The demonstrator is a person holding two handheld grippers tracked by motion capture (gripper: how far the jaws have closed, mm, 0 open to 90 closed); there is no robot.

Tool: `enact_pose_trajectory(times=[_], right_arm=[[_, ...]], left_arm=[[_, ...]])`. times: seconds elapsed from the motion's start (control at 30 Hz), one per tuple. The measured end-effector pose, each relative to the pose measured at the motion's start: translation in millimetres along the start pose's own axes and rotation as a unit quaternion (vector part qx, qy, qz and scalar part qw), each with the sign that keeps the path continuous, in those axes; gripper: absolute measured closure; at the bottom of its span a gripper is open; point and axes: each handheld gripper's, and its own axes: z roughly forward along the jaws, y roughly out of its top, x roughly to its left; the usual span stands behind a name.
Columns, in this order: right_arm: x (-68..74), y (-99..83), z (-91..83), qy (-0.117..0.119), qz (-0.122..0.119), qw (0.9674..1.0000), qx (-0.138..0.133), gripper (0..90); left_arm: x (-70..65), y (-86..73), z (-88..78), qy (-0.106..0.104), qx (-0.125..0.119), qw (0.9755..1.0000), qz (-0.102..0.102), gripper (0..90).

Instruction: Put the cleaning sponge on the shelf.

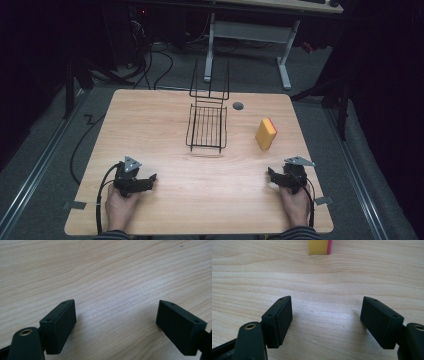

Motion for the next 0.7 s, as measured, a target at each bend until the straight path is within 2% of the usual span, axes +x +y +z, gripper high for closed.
enact_pose_trajectory(times=[0.2,0.7], right_arm=[[-0.9,0.3,0.2,0.001,-0.004,1.0,-0.001,26.2],[-3.0,0.2,-1.3,-0.003,0.005,1.0,0.001,28.2]], left_arm=[[0.0,0.1,0.1,0.0,0.0,1.0,0.0,16.9],[0.0,0.2,0.2,0.0,0.0,1.0,-0.001,17.0]])
